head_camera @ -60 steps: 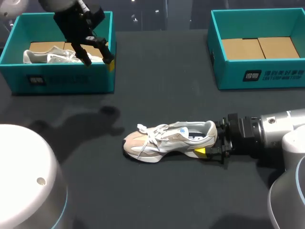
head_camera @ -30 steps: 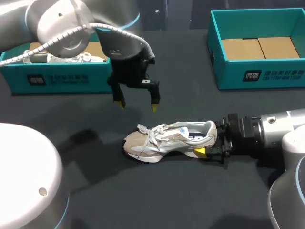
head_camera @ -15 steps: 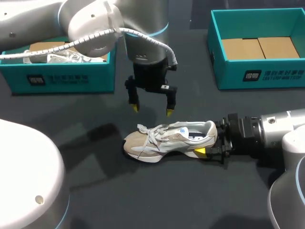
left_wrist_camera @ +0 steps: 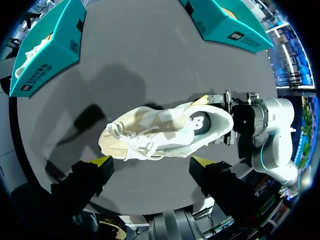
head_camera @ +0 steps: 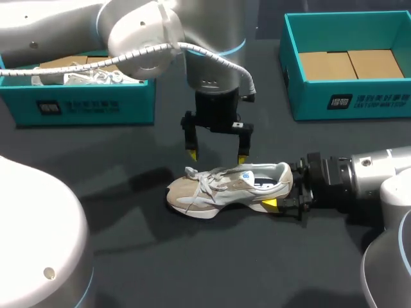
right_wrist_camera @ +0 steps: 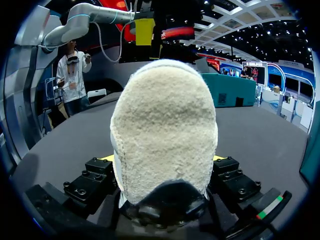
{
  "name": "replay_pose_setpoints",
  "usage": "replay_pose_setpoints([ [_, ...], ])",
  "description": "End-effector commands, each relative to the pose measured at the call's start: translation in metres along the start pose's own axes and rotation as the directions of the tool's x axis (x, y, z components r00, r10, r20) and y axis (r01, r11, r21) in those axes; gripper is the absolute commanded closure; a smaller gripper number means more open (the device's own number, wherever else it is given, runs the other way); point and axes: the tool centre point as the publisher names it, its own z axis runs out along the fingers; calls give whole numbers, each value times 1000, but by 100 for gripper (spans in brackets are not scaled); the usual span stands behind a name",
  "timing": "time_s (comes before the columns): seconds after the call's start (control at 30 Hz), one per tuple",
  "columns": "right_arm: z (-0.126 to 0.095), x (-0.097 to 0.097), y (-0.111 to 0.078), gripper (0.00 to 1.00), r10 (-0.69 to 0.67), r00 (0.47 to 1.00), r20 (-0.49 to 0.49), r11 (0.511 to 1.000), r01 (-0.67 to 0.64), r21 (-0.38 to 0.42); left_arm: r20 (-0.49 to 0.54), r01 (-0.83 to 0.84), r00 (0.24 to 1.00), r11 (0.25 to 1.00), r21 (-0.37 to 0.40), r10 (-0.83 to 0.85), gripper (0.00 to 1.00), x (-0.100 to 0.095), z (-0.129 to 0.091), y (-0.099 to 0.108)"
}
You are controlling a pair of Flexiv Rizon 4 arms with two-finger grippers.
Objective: Take the shoe out of the shoebox, open the shoe tongue, remove and reinsert the insole, then place the shoe into the shoebox
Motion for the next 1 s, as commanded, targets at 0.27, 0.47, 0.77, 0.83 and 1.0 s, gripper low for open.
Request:
replay_pose_setpoints([
  [0.27, 0, 1, 0, 100, 0, 1000, 0, 1000, 0, 3, 151, 89, 985, 994, -65, -78, 0, 52, 27, -17],
  [0.47, 0, 1, 0, 100, 0, 1000, 0, 1000, 0, 3, 195, 129, 974, 991, -47, -117, 0, 59, 40, -17],
  [0.77, 0, 1, 0, 100, 0, 1000, 0, 1000, 0, 3, 234, 180, 958, 983, -38, -166, 0, 52, 57, -18],
  [0.83, 0, 1, 0, 100, 0, 1000, 0, 1000, 0, 3, 240, 187, 955, 982, -40, -172, 0, 50, 61, -19],
  [1.0, 0, 1, 0, 100, 0, 1000, 0, 1000, 0, 3, 249, 191, 953, 981, -41, -175, 0, 48, 72, -21],
])
